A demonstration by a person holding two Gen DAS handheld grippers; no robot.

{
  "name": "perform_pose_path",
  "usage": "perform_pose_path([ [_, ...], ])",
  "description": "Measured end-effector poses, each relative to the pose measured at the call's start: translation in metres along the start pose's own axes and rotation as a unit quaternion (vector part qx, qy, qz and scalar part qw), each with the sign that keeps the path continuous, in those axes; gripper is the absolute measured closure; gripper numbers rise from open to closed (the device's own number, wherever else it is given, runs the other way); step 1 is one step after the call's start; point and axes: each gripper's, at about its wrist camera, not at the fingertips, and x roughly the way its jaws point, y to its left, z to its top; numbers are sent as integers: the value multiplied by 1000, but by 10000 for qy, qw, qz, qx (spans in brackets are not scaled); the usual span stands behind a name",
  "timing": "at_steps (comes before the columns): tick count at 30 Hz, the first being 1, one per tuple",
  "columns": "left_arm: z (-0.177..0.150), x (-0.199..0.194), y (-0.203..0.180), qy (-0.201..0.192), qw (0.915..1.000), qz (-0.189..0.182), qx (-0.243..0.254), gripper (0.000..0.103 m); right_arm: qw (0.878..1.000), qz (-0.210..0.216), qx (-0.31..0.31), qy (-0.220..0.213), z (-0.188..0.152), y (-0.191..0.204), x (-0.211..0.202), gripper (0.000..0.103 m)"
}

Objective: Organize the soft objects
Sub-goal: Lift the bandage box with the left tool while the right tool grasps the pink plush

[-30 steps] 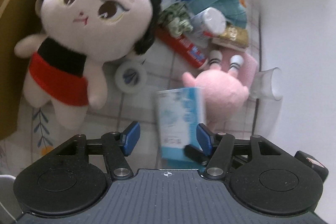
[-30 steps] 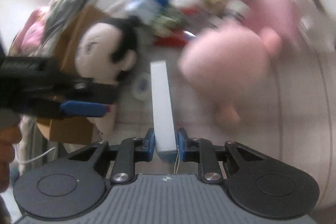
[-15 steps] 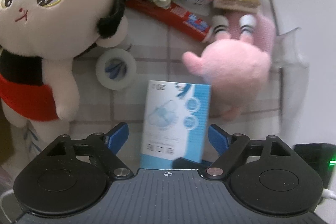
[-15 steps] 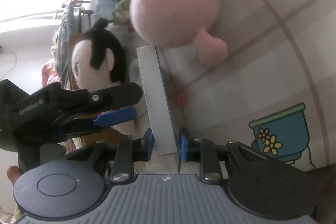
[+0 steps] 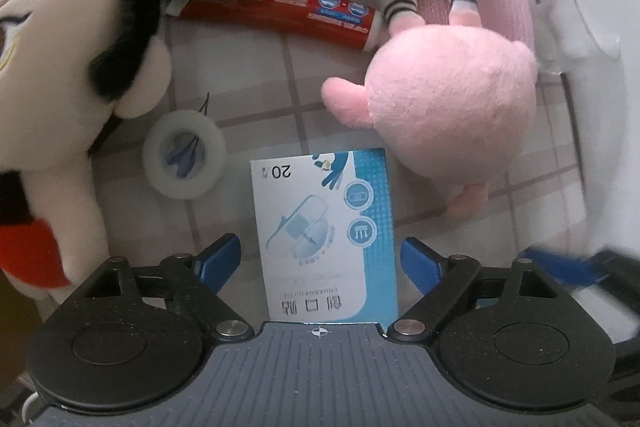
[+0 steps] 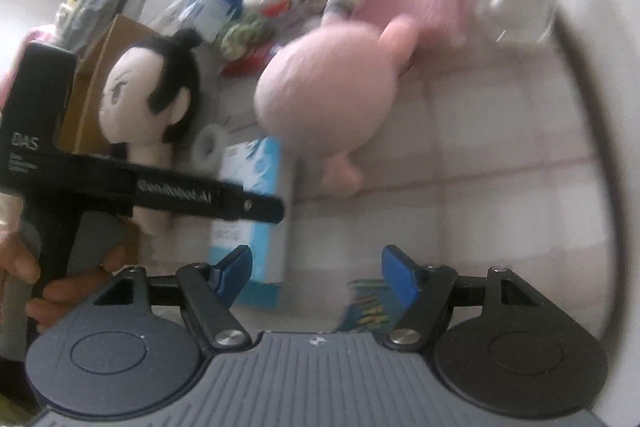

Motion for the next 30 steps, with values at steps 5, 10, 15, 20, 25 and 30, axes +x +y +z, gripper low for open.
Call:
perform_pose_path([
  [5,2,14,-12,49,9991,372,182,30,9965,-441,-532,-474,17,-2,-19,29],
  [10,0,16,-16,-98,9983,506,254,31,9929,-563,-637,-837,36,3,-33,25],
  [15,-6,9,6,-235,9988,437,-4,31,9896,-496,-623,-1199,57,14,-32,1],
  [20,-14,-10,21,-532,9981,241,-203,31,9886,-605,-516,-1276,76,16,-11,1],
  [25,-19,-33,32,-783,9960,152,-409,31,9866,-755,-900,-1134,84,25,15,0],
  [30,-22,-50,36,-893,9940,67,-624,31,9860,-887,-1150,-822,87,33,39,0],
])
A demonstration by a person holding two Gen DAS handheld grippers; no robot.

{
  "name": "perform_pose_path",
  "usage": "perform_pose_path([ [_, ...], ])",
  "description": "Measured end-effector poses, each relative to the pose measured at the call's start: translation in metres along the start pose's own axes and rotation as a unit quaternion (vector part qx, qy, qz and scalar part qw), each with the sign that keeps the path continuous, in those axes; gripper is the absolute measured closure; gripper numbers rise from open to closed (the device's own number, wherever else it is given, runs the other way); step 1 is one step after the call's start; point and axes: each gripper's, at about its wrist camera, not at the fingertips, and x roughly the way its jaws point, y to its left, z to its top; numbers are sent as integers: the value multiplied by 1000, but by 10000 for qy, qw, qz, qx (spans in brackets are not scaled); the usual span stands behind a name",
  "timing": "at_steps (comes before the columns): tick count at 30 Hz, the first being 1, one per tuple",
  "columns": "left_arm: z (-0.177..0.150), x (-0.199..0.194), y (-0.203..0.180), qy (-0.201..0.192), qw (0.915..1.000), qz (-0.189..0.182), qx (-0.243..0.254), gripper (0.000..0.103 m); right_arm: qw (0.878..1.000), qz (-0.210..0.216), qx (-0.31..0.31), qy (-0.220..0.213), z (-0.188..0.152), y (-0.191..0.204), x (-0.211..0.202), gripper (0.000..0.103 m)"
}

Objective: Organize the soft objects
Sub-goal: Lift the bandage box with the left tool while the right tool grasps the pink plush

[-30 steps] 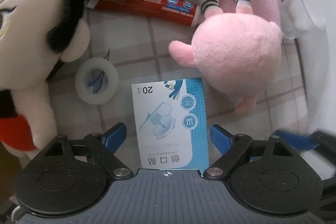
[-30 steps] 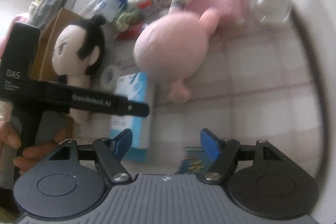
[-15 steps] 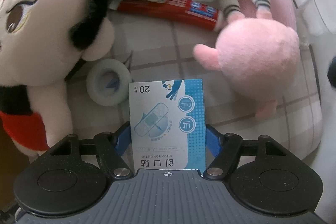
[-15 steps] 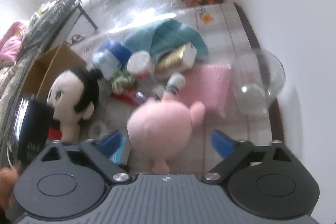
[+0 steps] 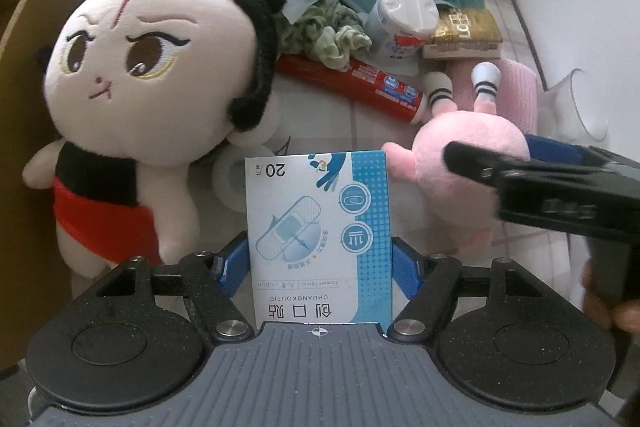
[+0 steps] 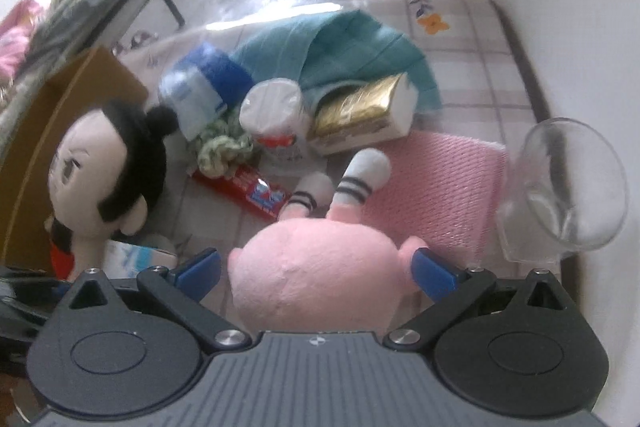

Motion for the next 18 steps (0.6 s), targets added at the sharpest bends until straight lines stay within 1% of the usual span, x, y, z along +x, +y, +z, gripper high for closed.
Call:
perform_pose_path([
  [2,0,-4,2,-10,10000,-7,-32,31,9997,-127,-172,83,-1,4,8,0],
  [8,0,-20,0,-120,9999,-61,-46,31,9987,-86,-479,145,-3,7,15,0],
  [9,0,-23,0,-151,9999,-64,-33,31,9989,-41,-440,142,-3,5,16,0],
  [12,0,-39,3,-231,9997,-89,-48,31,9997,54,-207,141,-1,-1,11,8],
  [18,-2,-66,14,-478,9981,-323,-192,31,9999,-45,-74,107,-7,-1,-12,14],
])
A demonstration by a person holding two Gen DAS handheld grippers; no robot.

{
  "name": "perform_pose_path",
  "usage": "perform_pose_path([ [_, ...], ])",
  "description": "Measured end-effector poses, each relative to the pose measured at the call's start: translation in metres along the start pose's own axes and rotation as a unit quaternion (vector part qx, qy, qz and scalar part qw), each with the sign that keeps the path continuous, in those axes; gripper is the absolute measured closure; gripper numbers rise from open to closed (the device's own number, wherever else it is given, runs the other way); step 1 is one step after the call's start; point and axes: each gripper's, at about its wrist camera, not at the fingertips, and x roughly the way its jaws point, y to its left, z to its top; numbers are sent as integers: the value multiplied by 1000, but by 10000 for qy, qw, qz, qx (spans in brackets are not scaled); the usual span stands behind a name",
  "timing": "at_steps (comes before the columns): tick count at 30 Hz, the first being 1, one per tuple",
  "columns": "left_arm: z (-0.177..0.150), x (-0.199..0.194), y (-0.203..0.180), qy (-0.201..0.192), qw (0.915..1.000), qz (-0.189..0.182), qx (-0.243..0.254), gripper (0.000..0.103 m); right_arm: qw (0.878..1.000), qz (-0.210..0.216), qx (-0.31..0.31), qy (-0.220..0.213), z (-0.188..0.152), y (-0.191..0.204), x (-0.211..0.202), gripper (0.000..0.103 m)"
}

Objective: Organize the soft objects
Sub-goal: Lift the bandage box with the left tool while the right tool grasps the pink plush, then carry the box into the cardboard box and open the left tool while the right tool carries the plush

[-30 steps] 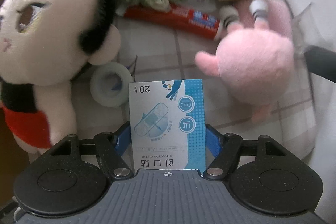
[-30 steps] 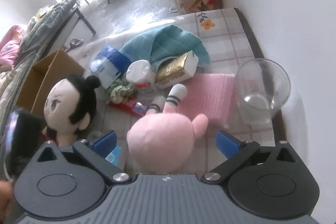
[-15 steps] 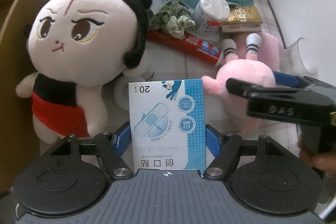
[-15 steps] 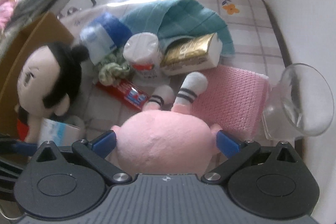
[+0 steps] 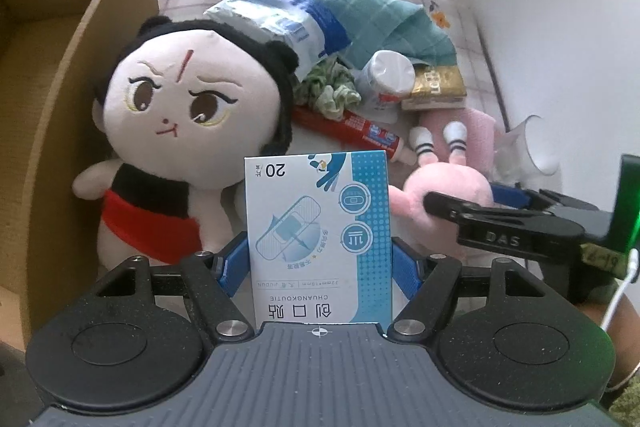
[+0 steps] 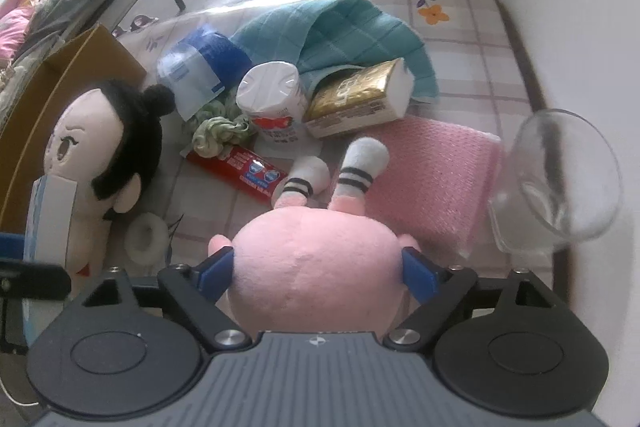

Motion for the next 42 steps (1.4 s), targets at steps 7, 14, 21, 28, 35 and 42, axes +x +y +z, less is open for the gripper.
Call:
perform_pose_path([
  [7,-6,-24,24,45,9993,-364,9,31,9992,-66,263,-301,-7,23,-55,15],
  [14,-17,-89,81,14,9992,-408,32,31,9954,449,697,-487,-17,99,-110,15],
  [21,-15,-166,169,-203,9988,-9,-448,31,9787,1574,1147,-656,13,198,-121,15],
  [28,25,-186,250,-910,9912,647,-713,31,9635,2279,887,-1086,87,286,-78,15],
  [35,98,-114,307,-1284,9828,1163,-634,31,9746,1812,643,-1150,148,332,4,15],
  [42,151,-43,326,-1111,9842,1369,135,31,9838,1354,609,-1006,165,343,58,15],
])
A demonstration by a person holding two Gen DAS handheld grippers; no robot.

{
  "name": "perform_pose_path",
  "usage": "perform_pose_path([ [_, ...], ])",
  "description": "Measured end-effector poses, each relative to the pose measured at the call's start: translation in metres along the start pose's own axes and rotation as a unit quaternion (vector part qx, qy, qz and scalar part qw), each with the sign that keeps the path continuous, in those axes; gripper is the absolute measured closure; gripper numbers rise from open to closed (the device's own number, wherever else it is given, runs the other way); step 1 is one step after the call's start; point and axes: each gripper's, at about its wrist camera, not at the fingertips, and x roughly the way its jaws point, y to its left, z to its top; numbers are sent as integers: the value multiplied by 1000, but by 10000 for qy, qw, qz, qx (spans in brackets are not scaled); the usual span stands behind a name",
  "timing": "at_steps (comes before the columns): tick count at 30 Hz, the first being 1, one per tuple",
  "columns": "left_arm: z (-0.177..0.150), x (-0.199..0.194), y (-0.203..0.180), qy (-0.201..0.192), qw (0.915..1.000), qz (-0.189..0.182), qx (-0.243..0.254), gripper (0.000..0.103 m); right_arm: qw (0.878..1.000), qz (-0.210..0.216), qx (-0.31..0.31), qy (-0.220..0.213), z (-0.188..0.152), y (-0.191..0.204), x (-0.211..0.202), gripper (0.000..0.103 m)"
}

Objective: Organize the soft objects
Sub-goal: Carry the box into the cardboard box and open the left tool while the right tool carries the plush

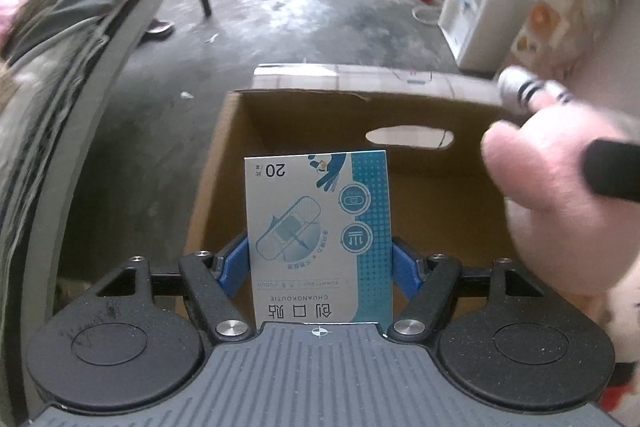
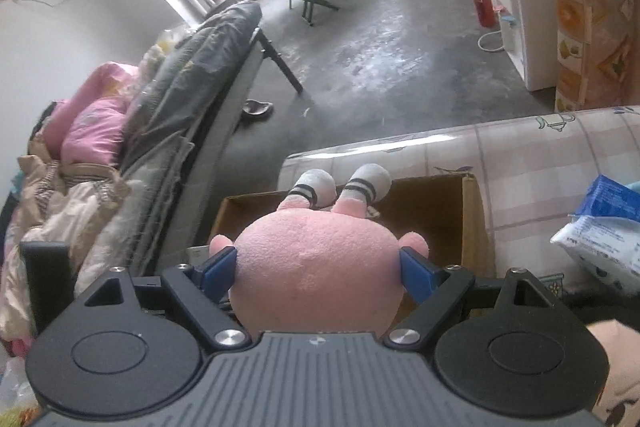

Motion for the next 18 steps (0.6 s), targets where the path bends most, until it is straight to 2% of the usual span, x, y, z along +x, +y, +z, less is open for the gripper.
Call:
perform_pose_path([
  [7,1,41,-9,108,9973,170,705,31,9998,-103,-145,-84,-5,-4,-1,14],
  [11,2,60,-13,197,9958,346,829,28,9997,-143,-127,-133,-4,-7,0,14],
  [13,3,70,-15,239,9946,518,864,22,9997,-162,-90,-133,-5,-9,1,14],
  [18,2,72,-21,34,9929,668,984,21,9998,-160,-85,-107,-6,-10,3,14],
])
